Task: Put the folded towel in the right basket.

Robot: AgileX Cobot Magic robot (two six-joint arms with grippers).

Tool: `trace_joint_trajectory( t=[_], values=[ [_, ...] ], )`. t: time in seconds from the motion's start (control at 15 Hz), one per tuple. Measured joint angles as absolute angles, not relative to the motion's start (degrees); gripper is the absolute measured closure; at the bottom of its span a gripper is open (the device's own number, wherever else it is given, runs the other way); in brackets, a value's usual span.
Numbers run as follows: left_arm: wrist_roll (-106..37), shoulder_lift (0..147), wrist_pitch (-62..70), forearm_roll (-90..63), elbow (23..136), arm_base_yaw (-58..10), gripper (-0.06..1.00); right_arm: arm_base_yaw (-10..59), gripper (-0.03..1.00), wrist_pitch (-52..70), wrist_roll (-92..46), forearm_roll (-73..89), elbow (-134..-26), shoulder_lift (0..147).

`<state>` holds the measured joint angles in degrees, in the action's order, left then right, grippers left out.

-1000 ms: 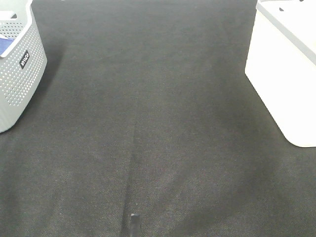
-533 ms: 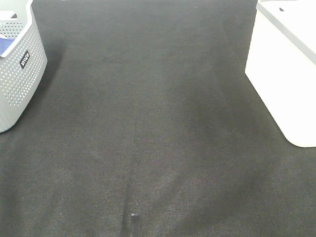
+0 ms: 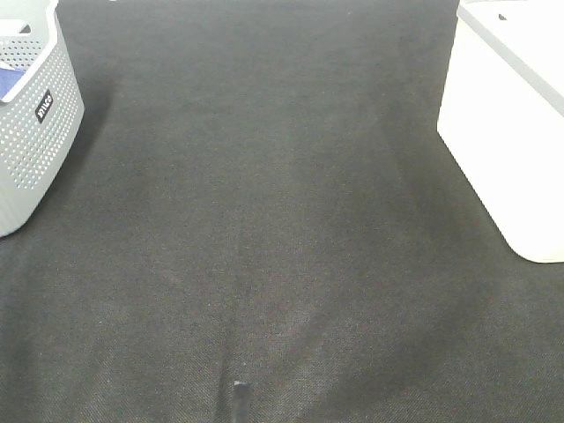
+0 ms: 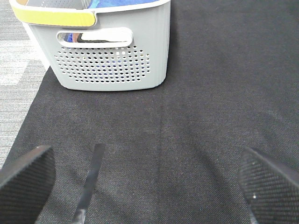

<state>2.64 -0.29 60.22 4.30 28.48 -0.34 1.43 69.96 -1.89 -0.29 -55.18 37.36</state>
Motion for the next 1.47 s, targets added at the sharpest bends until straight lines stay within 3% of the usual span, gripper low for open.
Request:
trace_joint_trajectory(
  t=[0.13,0.53,1.0,1.47],
  values=[
    [2.6,-0.3,60.2,3.9,28.5,-0.3,-0.04,1.4,0.01,70.0,-1.9,0.0,-47.2,21.6],
    [2.6,-0.3,60.2,3.2,28.5,-0.3,-0.04,1.4,0.01,70.1,-2.8,-0.8,-37.7,1.5],
    [2.6,-0.3,60.2,3.2,28.5,-0.3,-0.04,1.4,0.01,64.6,-2.1,-2.1,-27.0,-0.3],
    [2.6,-0.3,60.2,3.2,28.5,-0.3,-0.04,6.2,0.01,63.8,-2.0,-2.1,-26.2,-0.2]
  ],
)
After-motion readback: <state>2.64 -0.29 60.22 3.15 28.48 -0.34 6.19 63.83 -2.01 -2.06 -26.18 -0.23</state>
